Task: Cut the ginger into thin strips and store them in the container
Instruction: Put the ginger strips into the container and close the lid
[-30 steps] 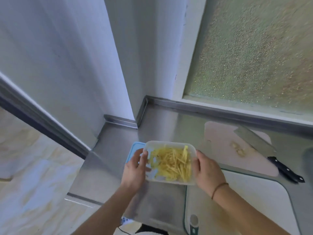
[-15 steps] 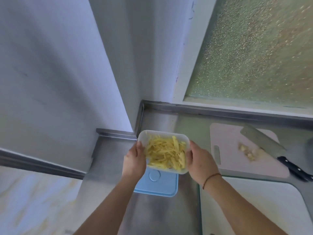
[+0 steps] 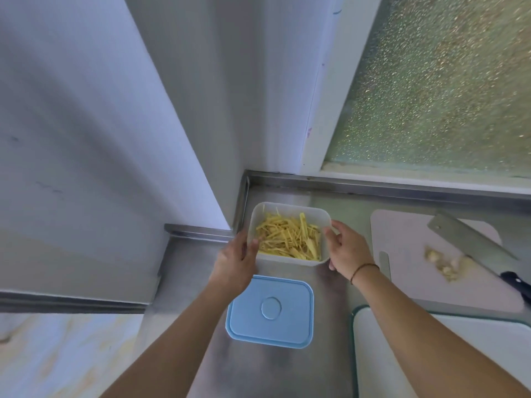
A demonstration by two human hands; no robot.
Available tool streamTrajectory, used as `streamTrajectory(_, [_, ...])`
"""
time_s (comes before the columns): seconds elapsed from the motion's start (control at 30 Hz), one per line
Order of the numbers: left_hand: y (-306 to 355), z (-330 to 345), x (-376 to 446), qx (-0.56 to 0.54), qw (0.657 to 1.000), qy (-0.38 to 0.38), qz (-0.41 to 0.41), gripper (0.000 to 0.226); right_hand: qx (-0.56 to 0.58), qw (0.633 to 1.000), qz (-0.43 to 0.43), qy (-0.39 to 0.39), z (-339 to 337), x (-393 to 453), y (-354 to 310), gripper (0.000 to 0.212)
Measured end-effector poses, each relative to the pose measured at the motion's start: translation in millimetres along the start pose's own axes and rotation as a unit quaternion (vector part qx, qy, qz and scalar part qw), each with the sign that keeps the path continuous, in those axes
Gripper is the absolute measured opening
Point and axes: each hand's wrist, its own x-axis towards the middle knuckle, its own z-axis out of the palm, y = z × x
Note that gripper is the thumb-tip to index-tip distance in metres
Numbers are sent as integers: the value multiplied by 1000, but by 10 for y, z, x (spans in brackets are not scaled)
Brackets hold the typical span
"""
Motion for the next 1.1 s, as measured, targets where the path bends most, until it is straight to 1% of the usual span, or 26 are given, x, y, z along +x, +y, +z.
streamTrajectory(0.03, [-92,-18,-58,-4,1000,27,-8,35,7,1000,9,22,-17,-57,40,57])
streamTrajectory(0.07, [-201,-30,-129,9,998,59,-21,30,-2,999,15,48,-39,-151,105,54])
streamTrajectory(0.1, [-307,-42,-203,36,996,79,-34,26,-26,998,13,61,-34,-280,197,44])
streamTrajectory(0.13, [-406,-44,-275,73,993,74,-49,23,-58,997,1,50,-2,-439,288,34])
streamTrajectory(0.17, [-493,-28,-341,109,991,50,-65,24,-88,996,-15,17,64,-622,354,28])
streamTrajectory(0.2, [-542,-1,-411,131,989,22,-72,25,-109,993,-24,-24,156,-816,390,27])
streamTrajectory(0.23, [-586,50,-473,126,990,5,-68,24,-119,990,-28,-64,261,-981,420,29])
streamTrajectory(0.27, [-605,105,-537,103,993,5,-55,19,-124,988,-30,-90,357,-1095,435,31])
streamTrajectory(0.3, [-621,166,-599,79,996,15,-38,14,-128,986,-32,-103,432,-1174,434,29])
streamTrajectory(0.33, [-617,222,-660,60,997,32,-29,16,-128,986,-27,-105,480,-1227,418,25])
streamTrajectory(0.4, [-614,304,-748,-2,996,75,-43,28,-76,993,-3,-87,513,-1286,372,16])
streamTrajectory(0.47, [-560,291,-811,-102,984,123,-81,25,51,998,24,-35,459,-1363,329,8])
streamTrajectory(0.5, [-513,268,-846,-156,973,143,-92,23,132,990,37,7,410,-1410,294,10])
streamTrajectory(0.53, [-453,249,-892,-212,959,167,-86,28,210,975,44,56,354,-1464,244,9])
streamTrajectory(0.6, [-292,245,-998,-324,922,203,-52,43,315,937,36,143,234,-1540,113,25])
streamTrajectory(0.63, [-186,234,-1034,-375,903,205,-34,47,351,921,32,168,179,-1541,54,30])
streamTrajectory(0.67, [-66,221,-1043,-412,888,203,-13,49,365,913,27,180,124,-1500,-8,30])
streamTrajectory(0.7, [72,191,-1025,-426,881,207,-1,47,362,913,24,186,73,-1429,-58,29])
streamTrajectory(0.73, [189,157,-975,-426,880,212,6,38,350,917,25,188,17,-1338,-97,25])
streamTrajectory(0.8, [333,72,-813,-429,874,226,-11,17,339,923,27,178,-108,-1138,-160,19])
streamTrajectory(0.83, [378,25,-726,-435,871,229,-22,15,347,923,29,166,-173,-1057,-195,17])
streamTrajectory(0.87, [420,-18,-643,-437,870,227,-30,15,358,921,26,148,-232,-987,-228,15])
streamTrajectory(0.9, [438,-46,-566,-424,878,222,-31,11,360,924,20,129,-265,-930,-244,12])
streamTrajectory(0.93, [455,-56,-493,-403,889,214,-28,7,343,932,11,114,-278,-877,-242,13])
streamTrajectory(1.03, [410,6,-262,-315,924,216,-35,15,232,968,3,91,-167,-673,-111,34])
streamTrajectory(1.1, [364,58,-142,-247,942,226,-36,17,164,983,4,85,-62,-536,-32,32])
